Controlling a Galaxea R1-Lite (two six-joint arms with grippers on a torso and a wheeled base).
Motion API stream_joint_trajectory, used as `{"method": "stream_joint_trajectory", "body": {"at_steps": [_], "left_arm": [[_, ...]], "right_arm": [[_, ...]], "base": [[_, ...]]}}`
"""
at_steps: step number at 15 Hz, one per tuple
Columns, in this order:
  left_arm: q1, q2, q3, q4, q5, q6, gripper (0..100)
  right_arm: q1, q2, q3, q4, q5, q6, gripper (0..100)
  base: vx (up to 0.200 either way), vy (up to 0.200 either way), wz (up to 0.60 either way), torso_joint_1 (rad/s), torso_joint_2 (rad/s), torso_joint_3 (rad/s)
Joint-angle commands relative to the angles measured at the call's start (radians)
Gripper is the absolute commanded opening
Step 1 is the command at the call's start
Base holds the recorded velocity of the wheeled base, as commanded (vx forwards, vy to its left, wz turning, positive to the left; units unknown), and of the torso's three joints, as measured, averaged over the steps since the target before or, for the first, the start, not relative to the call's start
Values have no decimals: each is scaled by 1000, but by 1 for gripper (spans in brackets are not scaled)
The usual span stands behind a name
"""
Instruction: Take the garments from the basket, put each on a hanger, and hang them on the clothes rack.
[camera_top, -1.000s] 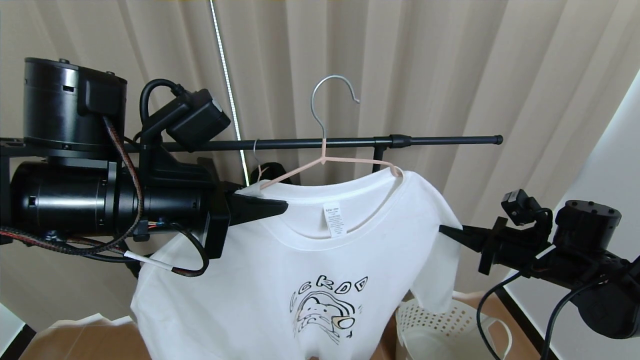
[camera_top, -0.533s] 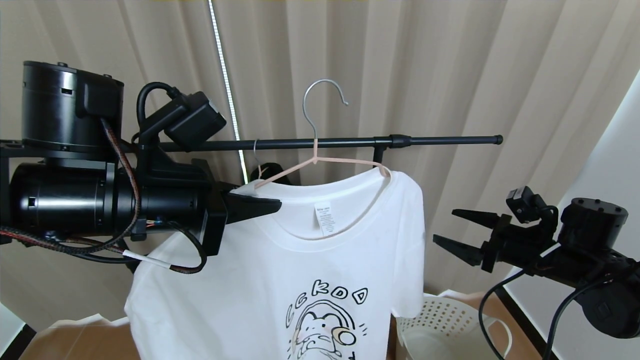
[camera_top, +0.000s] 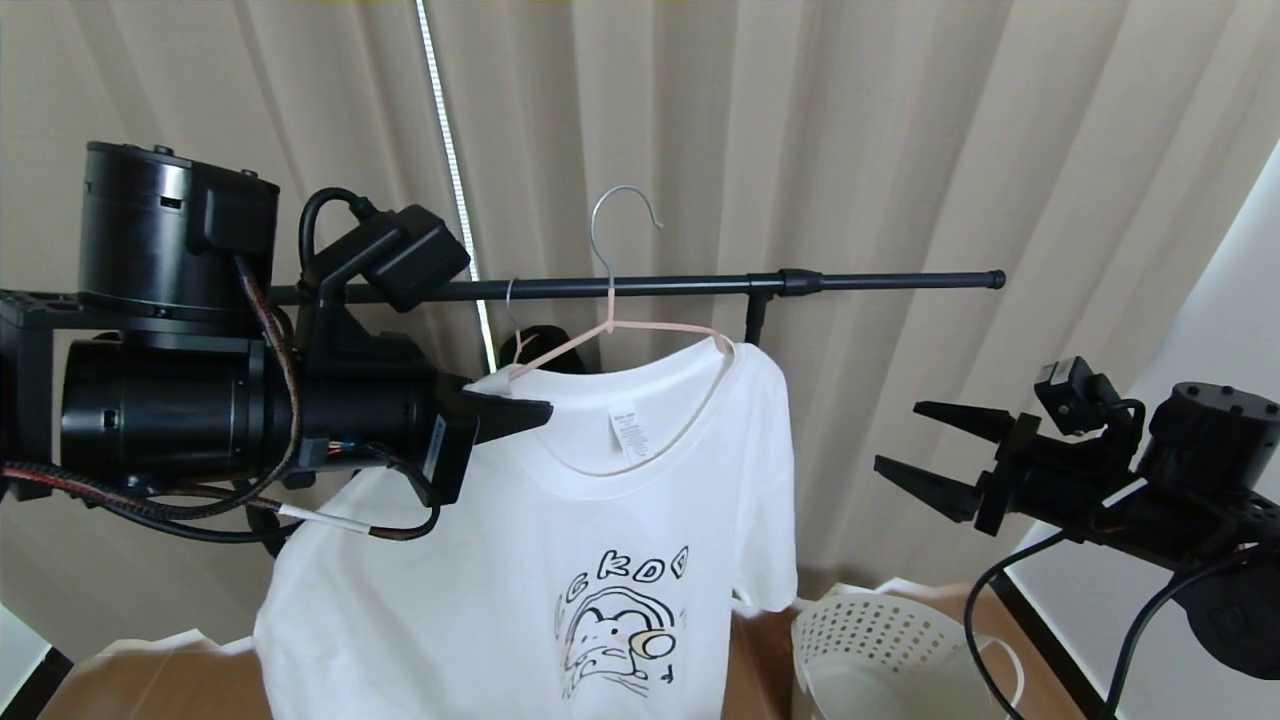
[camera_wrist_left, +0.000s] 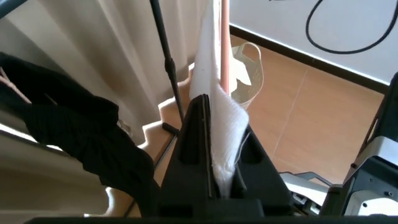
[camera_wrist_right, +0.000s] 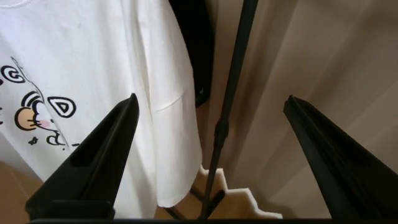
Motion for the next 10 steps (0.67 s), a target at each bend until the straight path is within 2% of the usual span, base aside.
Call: {"method": "stream_joint_trajectory", "body": {"at_steps": [1, 2, 3, 4, 5, 6, 7, 8, 10], "left_arm": [[-22, 40, -15, 0, 44, -21, 0], [-39, 72, -37, 1, 118, -64, 0], [-47, 86, -46, 1, 147, -85, 0], [-58, 106, -60, 1, 182, -115, 0], [-73, 140, -77, 1, 238, -159, 0], [-82, 158, -81, 1, 274, -168, 0], [-88, 167, -83, 1, 299, -173, 0], [-102, 193, -86, 0, 347, -191, 0], [-118, 233, -121, 1, 383, -230, 0]], "right_arm": [[4, -53, 5, 4, -6, 2, 100], [41, -74, 3, 23, -47, 2, 100], [52, -88, 0, 40, -93, 2, 100], [73, -108, -7, 75, -173, 5, 100], [134, -154, -30, 133, -271, 64, 100], [161, -185, -47, 167, -293, 128, 100], [170, -200, -60, 188, -300, 156, 100], [176, -228, -86, 251, -325, 168, 100], [177, -237, -98, 285, -349, 168, 100]], "base": [[0, 0, 0, 0, 0, 0], [0, 0, 0, 0, 0, 0], [0, 0, 0, 0, 0, 0], [0, 0, 0, 0, 0, 0], [0, 0, 0, 0, 0, 0], [0, 0, 0, 0, 0, 0], [0, 0, 0, 0, 0, 0], [0, 0, 0, 0, 0, 0], [0, 0, 0, 0, 0, 0]]}}
